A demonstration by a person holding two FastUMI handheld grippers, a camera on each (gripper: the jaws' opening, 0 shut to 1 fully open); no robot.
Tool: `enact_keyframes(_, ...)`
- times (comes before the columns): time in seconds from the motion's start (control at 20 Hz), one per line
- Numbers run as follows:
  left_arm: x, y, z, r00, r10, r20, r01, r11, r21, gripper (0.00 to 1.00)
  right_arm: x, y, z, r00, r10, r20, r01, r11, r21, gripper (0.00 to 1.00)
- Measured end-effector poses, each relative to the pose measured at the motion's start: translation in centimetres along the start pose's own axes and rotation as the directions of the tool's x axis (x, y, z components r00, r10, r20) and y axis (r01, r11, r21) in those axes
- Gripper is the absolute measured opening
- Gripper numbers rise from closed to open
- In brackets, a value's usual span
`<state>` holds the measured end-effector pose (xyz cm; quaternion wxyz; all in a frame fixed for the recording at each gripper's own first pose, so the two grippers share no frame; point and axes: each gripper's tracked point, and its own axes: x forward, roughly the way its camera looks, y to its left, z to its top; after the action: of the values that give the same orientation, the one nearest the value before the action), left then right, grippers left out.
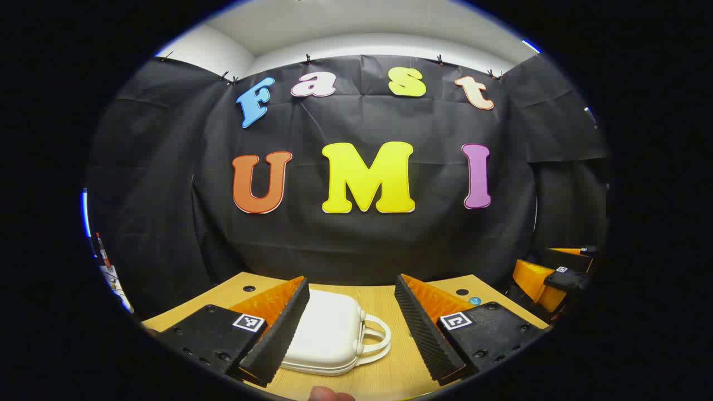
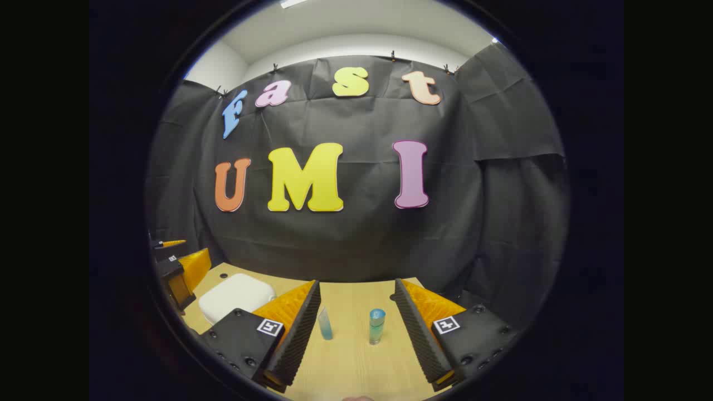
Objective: First open the suitcase, pack the skin care products into it, and then close the suitcase.
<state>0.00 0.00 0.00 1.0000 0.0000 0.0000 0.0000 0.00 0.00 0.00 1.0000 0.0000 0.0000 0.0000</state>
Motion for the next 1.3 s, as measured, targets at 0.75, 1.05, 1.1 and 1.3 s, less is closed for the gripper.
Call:
enact_keyframes(0.75,1.6,-1.3,-3.3,0.997,-0.036,-0.065,0.037,0.999,0.005,0.98,0.7,1.1,-0.7,0.996,0.085,-0.014,-0.086,0.995,-0.045,0.79)
enact_keyframes(1.05,2.4,-3.1,-6.1,0.99,-0.08,-0.117,0.089,0.993,0.075,0.98,0.6,-0.8,-1.1,0.997,0.074,-0.027,-0.075,0.994,-0.076,0.77)
enact_keyframes(1.1,2.7,-3.5,-6.6,0.988,-0.094,-0.119,0.106,0.99,0.097,0.98,0.6,-1.4,-1.2,0.997,0.066,-0.029,-0.069,0.994,-0.08,0.79)
enact_keyframes(1.3,4.3,-4.0,-9.4,0.979,-0.115,-0.169,0.156,0.954,0.255,0.99,0.3,-4.3,-1.9,0.998,0.032,-0.048,-0.036,0.994,-0.1,0.79)
